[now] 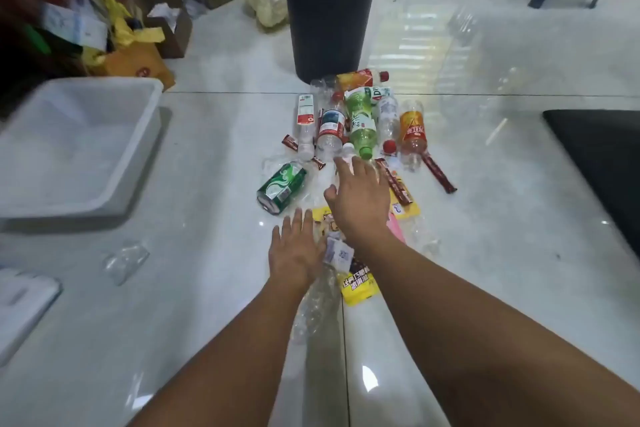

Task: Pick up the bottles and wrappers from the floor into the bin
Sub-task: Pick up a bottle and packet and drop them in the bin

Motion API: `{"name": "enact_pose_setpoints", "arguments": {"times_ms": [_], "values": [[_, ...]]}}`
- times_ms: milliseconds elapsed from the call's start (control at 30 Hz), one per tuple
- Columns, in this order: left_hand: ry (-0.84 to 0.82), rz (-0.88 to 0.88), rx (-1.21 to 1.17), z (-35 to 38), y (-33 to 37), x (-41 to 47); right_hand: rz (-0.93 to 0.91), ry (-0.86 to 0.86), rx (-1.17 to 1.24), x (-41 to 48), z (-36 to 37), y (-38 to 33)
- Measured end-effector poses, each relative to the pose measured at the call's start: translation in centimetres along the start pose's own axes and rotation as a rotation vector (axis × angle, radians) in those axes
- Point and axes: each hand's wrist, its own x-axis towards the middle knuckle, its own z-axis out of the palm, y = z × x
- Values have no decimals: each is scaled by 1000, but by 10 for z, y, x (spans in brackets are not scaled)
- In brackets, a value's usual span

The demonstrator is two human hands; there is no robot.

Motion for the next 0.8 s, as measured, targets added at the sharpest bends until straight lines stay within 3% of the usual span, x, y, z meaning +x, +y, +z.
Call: {"name": "enact_pose_setpoints", "arguments": {"times_ms": [300, 467, 800], "values": [[-228, -118, -20, 68, 11, -13, 63, -104, -107, -15, 29, 32], [-78, -94, 101, 79, 11, -8, 86, -111, -59, -16, 43, 35], [38, 60, 192, 38, -25, 5, 252, -22, 13, -5, 46, 64]]}}
